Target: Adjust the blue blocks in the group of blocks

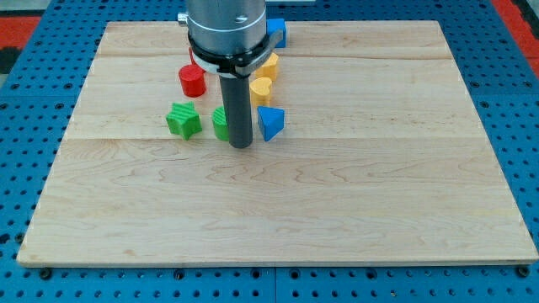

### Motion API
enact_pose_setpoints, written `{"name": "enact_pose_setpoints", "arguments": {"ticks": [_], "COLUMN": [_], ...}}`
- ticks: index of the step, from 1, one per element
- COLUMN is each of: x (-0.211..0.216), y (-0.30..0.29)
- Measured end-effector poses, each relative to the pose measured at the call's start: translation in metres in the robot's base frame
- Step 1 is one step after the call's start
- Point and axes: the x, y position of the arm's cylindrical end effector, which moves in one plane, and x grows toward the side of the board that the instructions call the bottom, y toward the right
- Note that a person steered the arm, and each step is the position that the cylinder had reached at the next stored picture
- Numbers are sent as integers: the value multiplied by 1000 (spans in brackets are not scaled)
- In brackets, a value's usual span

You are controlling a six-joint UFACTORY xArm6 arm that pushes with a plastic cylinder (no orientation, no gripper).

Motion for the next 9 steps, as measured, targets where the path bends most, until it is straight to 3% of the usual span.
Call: {"name": "enact_pose_setpoints", "arguments": {"ticks": [1,2,3,4,5,6,7,8,9], "x": [32,7,-35,-49,-40,-49,-110,-187,-249], "y": [71,101,67,35,43,94,168,171,130]}}
